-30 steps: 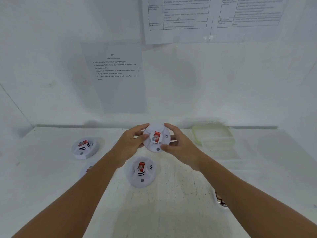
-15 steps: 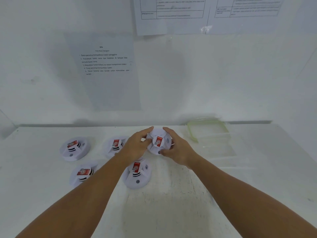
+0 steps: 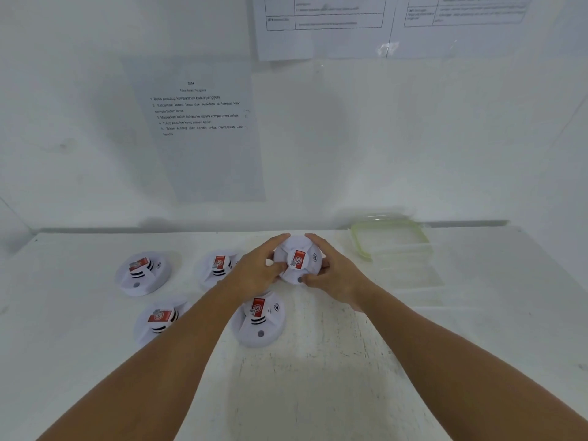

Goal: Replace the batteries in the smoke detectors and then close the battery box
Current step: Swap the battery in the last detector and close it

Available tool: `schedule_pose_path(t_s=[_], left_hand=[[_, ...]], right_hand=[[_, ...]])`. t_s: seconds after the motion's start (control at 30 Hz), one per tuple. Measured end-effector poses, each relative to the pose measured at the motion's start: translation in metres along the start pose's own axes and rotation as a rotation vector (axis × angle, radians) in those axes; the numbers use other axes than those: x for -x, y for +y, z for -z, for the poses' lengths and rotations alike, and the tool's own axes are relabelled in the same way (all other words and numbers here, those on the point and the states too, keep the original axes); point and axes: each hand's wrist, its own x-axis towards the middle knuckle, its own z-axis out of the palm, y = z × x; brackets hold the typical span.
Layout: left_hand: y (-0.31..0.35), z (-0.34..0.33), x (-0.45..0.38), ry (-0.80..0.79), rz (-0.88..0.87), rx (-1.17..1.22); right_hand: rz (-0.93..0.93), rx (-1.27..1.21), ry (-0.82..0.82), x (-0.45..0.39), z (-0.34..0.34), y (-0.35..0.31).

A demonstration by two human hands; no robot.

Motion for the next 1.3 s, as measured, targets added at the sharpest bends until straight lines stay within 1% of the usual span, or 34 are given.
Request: schedule_pose_path(t_s=[0.83, 1.07, 1.3], left_hand=[[-0.003, -0.002, -0.001, 0.011, 0.008, -0.035], [-0.003, -0.002, -0.001, 0.012, 0.008, -0.021], [-0.004, -0.002, -0.001, 0.015, 0.006, -0.014]], right_hand=[[0.018, 0.008, -0.016, 0.001, 0.0, 0.0], [-0.043, -0.003, -0.095, 0.004, 0.007, -0.004], [-0.031, -0.014, -0.103, 0.007, 0.008, -0.008]])
